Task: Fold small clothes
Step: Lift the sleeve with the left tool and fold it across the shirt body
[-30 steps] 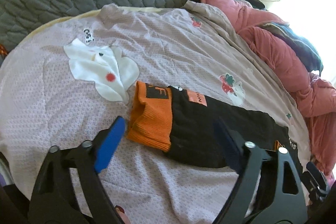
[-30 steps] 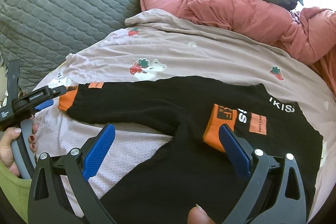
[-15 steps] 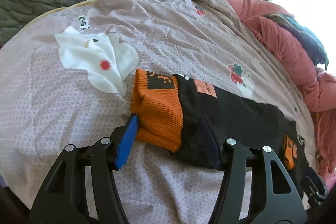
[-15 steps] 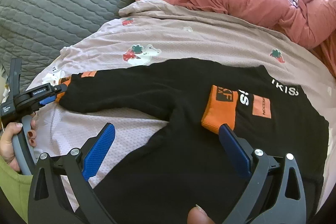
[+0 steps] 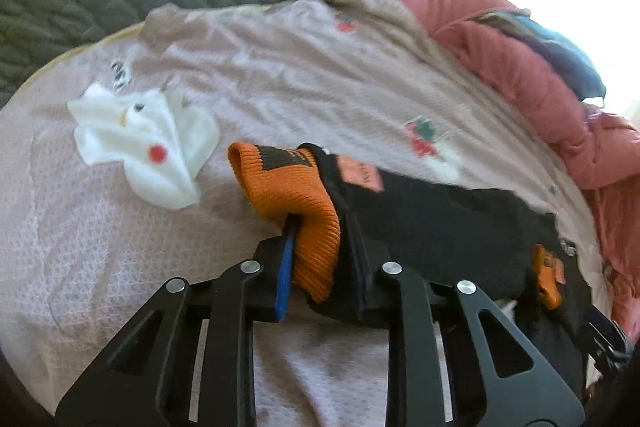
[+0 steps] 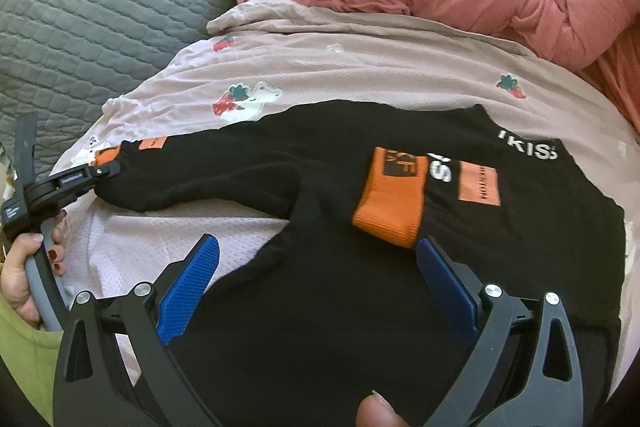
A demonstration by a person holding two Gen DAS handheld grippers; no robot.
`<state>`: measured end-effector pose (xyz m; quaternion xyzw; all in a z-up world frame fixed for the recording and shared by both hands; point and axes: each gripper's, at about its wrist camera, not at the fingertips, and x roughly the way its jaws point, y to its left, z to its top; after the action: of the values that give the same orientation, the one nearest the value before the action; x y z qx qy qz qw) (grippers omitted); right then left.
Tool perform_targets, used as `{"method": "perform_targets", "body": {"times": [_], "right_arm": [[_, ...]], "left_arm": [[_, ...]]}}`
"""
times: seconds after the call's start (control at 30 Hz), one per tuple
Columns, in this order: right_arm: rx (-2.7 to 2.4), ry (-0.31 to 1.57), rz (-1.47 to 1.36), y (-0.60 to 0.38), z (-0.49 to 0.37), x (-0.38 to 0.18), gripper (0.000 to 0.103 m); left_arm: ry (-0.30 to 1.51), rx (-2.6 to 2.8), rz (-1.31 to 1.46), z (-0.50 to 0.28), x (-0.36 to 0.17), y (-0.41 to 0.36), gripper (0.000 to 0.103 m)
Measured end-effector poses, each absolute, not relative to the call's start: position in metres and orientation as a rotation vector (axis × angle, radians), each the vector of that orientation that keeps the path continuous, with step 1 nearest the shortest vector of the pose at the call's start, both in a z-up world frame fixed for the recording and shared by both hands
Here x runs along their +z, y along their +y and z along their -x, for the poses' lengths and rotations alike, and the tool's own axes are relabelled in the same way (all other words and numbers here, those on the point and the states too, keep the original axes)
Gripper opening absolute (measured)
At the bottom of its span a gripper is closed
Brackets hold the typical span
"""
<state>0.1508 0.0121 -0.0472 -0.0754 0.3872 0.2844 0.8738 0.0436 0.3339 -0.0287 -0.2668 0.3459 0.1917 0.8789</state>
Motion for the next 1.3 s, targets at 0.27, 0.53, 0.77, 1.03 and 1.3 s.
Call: {"method": "perform_targets", "body": {"times": [0.27, 0.53, 0.77, 1.03, 1.3], "right_arm": [[0.524, 0.799, 0.100, -0.036, -0.158, -0.042, 0.098], [0.490, 0.777, 0.028, -0.077, -0.159, -0.033, 0.098], [0.473, 0.760, -0.028, -0.110, -0.159, -0.030, 0.098], [0.445, 0.745, -0.102, -0.149, -0.160, -0.031, 0.098], [0.414, 0.742, -0.163, -0.184, -0.161, -0.034, 0.098]], "left_arm": [[0.636, 0.326, 0.557, -0.045, 0.001, 0.309, 0.014], [0.597, 0.213, 0.488, -0.062, 0.039, 0.254, 0.013], [0.609, 0.122, 0.444, -0.078, 0.059, 0.202, 0.013], [0.636, 0.069, 0.430, -0.089, 0.065, 0.169, 0.013], [0.662, -0.002, 0.389, -0.103, 0.068, 0.126, 0.013]]}}
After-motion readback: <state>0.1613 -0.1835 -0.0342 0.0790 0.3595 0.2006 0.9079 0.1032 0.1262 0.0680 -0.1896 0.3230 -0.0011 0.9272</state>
